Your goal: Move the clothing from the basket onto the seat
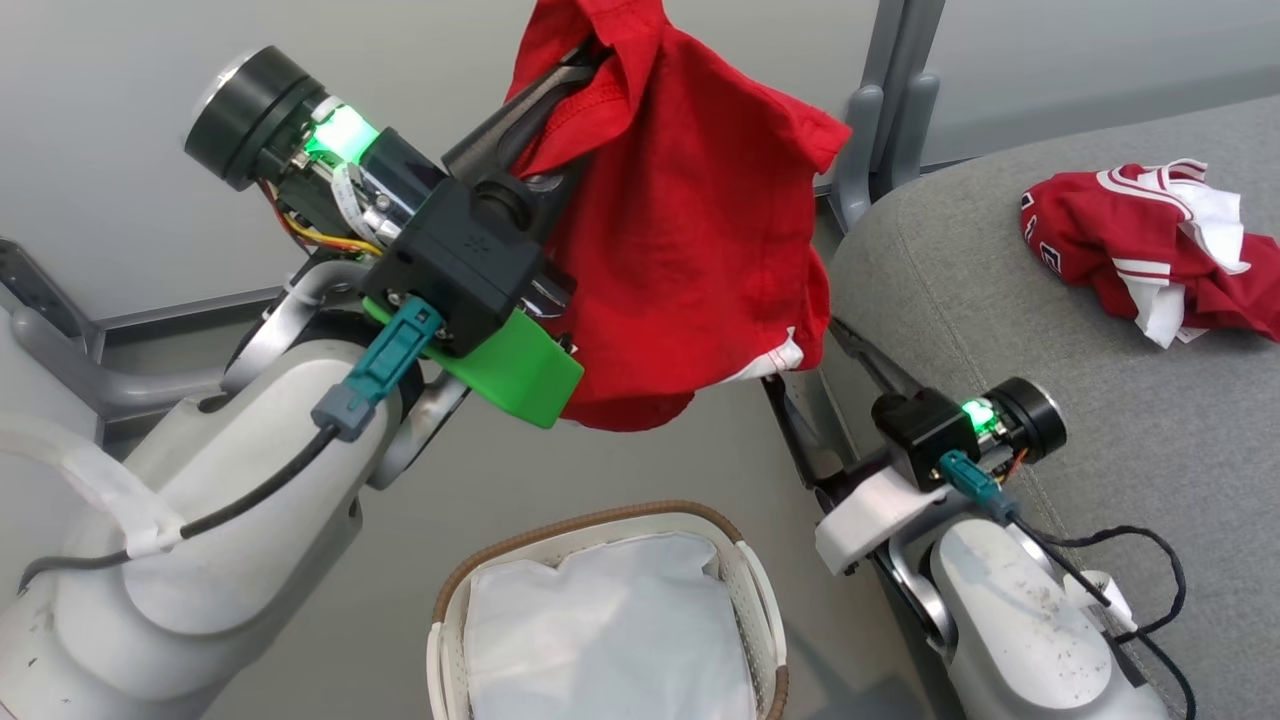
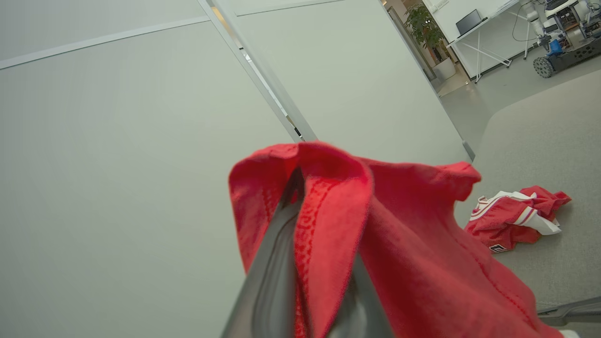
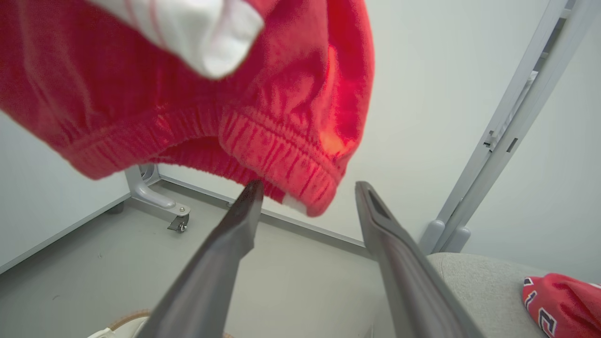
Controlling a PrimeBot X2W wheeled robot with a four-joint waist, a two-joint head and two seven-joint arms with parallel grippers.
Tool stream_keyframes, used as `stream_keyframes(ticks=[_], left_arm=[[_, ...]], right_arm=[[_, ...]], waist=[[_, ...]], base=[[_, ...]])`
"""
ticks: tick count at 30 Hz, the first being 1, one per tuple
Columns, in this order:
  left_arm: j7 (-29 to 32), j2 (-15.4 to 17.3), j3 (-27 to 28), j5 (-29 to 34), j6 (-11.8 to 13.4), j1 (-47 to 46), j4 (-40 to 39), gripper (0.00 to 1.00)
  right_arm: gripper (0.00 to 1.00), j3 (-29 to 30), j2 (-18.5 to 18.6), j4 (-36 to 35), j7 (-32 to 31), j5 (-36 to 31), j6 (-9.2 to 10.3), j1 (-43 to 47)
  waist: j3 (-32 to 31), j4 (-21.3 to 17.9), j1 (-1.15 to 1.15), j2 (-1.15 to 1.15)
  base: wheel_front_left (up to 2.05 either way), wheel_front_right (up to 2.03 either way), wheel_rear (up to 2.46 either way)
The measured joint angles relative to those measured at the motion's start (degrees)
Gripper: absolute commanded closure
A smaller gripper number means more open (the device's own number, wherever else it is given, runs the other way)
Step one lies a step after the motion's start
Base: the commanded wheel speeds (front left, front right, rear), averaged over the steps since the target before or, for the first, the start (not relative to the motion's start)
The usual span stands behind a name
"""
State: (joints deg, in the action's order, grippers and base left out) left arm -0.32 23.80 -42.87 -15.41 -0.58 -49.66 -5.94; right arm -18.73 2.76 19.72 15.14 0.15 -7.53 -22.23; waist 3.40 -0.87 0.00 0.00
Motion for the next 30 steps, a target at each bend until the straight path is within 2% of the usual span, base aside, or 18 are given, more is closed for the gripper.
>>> stream_keyframes(ticks=[11,12,13,16,25,26,27,28,29,30], left_arm=[[-0.91,-0.08,-1.69,-0.97,-0.34,1.67,0.0,1.0],[-1.55,-0.14,-1.68,-1.41,-0.34,1.99,-0.02,1.0],[-1.88,-0.23,-1.68,-1.8,-0.34,2.29,-0.01,1.0],[-2.89,-0.35,-1.78,-2.48,-0.14,3.91,0.77,1.0],[-8.72,-0.88,-1.47,-6.0,1.74,11.2,5.12,1.0],[-9.68,-1.11,-1.37,-6.3,2.24,12.3,5.81,0.84],[-10.37,-1.31,-1.31,-6.59,2.56,13.17,6.42,0.61],[-11.04,-1.48,-1.34,-6.92,2.79,14.3,7.21,0.16],[-11.62,-1.65,-1.43,-7.39,2.86,15.39,8.12,0.0],[-12.09,-1.83,-1.37,-7.88,2.93,16.31,8.82,0.0]], right_arm=[[0.0,2.65,0.02,-5.36,0.0,-3.58,0.0,-2.42],[0.43,2.3,0.02,-5.17,0.0,-3.77,0.0,-2.68],[0.68,2.05,0.02,-4.91,0.0,-3.88,0.0,-2.91],[1.0,1.71,0.02,-4.33,0.0,-3.79,0.0,-3.29],[1.0,0.76,0.02,-5.61,-0.01,-3.03,0.0,-3.41],[1.0,0.75,0.02,-5.91,0.0,-3.01,0.0,-3.35],[1.0,0.77,0.01,-6.15,0.0,-2.94,0.0,-3.28],[1.0,0.82,0.02,-6.44,0.0,-2.88,0.0,-3.21],[1.0,0.89,0.02,-6.68,-0.01,-2.82,0.0,-3.09],[1.0,0.92,0.02,-6.84,-0.01,-2.8,0.0,-3.0]], waist=[[-0.47,0.82,0.0,0.0],[-0.54,0.82,0.0,0.0],[-0.62,0.82,0.0,0.0],[-0.84,0.82,0.0,0.0],[-1.14,0.45,0.0,0.0],[-1.14,0.39,0.0,0.0],[-1.13,0.36,0.0,0.0],[-1.1,0.32,0.0,0.0],[-1.06,0.29,0.0,0.0],[-1.02,0.26,0.0,0.0]], base=[[0.0,0.0,0.0],[0.0,0.0,0.0],[0.0,0.0,0.0],[0.0,0.0,0.0],[0.0,0.0,0.0],[0.0,0.0,0.0],[0.0,0.0,0.0],[0.0,0.0,0.0],[0.0,0.0,0.0],[0.0,0.0,0.0]])
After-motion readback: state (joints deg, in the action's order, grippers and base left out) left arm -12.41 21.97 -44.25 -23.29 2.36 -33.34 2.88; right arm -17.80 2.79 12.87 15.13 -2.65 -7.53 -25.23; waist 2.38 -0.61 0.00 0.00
